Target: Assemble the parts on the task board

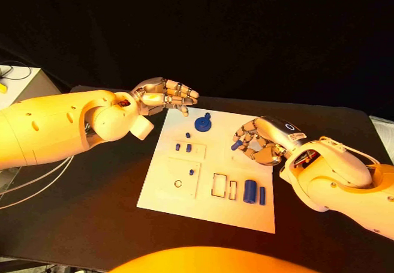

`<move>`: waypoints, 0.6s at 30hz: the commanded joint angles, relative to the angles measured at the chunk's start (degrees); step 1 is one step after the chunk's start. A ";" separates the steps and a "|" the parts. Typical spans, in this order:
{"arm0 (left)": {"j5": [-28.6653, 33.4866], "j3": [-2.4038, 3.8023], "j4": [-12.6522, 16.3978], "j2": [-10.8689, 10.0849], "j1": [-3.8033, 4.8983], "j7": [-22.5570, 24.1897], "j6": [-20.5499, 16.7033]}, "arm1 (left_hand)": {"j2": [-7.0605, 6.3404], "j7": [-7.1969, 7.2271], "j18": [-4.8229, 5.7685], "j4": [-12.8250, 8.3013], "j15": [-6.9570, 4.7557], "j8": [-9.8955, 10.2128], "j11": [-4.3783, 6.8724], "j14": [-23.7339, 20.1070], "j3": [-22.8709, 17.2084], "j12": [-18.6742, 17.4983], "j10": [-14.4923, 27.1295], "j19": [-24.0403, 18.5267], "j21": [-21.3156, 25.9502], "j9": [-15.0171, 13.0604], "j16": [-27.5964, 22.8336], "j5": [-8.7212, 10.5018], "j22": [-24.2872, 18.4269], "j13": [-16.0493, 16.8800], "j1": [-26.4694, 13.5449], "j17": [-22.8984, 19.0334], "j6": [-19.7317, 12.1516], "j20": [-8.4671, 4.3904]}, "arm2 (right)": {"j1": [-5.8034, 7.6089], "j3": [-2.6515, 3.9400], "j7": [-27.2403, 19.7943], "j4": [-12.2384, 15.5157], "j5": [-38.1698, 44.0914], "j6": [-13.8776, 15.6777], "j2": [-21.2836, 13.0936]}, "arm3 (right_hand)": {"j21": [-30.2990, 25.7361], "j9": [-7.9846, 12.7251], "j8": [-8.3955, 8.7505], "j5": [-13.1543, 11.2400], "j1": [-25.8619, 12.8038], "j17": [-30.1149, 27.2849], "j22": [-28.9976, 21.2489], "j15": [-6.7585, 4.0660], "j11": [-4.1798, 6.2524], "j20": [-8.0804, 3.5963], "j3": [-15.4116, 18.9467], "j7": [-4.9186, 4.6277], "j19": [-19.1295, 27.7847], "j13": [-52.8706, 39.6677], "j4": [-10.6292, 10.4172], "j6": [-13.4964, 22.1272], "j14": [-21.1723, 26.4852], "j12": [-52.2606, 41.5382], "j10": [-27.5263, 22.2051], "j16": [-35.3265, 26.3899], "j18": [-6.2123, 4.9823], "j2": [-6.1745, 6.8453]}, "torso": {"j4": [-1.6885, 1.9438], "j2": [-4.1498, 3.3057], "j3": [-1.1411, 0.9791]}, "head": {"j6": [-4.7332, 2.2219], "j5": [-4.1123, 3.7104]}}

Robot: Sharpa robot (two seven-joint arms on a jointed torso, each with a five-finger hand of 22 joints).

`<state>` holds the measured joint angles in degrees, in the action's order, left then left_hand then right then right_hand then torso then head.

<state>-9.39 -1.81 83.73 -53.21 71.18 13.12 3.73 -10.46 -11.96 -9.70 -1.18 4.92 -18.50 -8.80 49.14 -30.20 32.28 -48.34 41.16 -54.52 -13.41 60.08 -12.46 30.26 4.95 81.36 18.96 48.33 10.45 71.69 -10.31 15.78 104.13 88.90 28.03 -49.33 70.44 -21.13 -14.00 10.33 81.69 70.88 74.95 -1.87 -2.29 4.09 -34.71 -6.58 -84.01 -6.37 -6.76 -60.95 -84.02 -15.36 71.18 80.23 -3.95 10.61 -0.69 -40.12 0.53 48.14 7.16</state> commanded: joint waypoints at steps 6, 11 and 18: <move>0.38 0.04 -0.06 0.40 0.02 0.27 0.86 | 0.51 0.00 -0.77 0.02 0.08 -0.27 0.01 -0.41 0.29 0.11 0.33 0.36 0.25 0.08 -0.35 0.03 -0.06 -0.05 0.03 -0.06 -0.34 0.08 | 0.09 -0.01 -2.37 0.86 0.04 1.00 3.49 | 0.02 -3.49 -2.78 0.08 -0.04 -0.02 6.13 -0.35 0.12 -0.53 -0.21 0.39 -1.68 -0.04 0.23 -0.86 -2.08 0.36 0.30 0.02 0.41 -0.47 | -0.02 -0.02 0.05 | -0.05 0.46; 0.41 0.04 -0.13 0.73 0.02 0.27 0.94 | 0.51 0.00 -0.77 0.02 0.08 -0.27 0.01 -0.41 0.29 0.11 0.33 0.36 0.25 0.08 -0.35 0.03 -0.06 -0.05 0.03 -0.06 -0.34 0.08 | -0.51 -0.21 -3.17 -0.23 0.78 0.44 7.88 | -0.09 -3.55 -2.82 0.09 -0.05 -0.02 6.10 -0.35 0.11 -0.55 -0.31 0.38 -1.65 -0.06 0.32 -0.81 -2.08 0.47 0.33 0.02 0.39 -0.48 | 0.18 -0.07 0.04 | -0.10 0.79; 0.45 0.04 -0.23 1.10 0.02 0.26 0.99 | 0.51 0.00 -0.77 0.02 0.08 -0.27 0.01 -0.41 0.29 0.11 0.33 0.36 0.25 0.08 -0.35 0.03 -0.06 -0.05 0.03 -0.06 -0.34 0.08 | -2.21 -0.66 -3.94 -2.15 1.57 -1.26 13.70 | -0.51 -3.64 -2.86 0.15 -0.08 -0.24 5.93 -0.34 0.09 -0.58 -0.47 0.33 -1.54 -0.08 0.47 -0.71 -2.03 0.65 0.36 -0.11 0.32 -0.49 | 0.25 -0.09 0.07 | 0.15 1.47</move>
<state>-9.36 -1.81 83.44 -52.29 71.18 13.07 3.79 -10.46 -11.96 -9.70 -1.18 4.92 -18.50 -8.80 49.14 -30.20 32.28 -48.34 41.16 -54.52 -13.42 60.08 -12.46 30.26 4.96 81.36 18.97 48.33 10.45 69.79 -10.91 13.45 102.32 89.13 28.32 -36.16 70.12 -21.13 -14.05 10.31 81.75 70.68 74.94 -1.87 -2.54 4.10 -34.87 -6.48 -84.01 -6.37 -6.46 -60.92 -84.02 -14.91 71.41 80.22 -3.96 10.57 -0.48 -40.19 0.58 48.18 8.45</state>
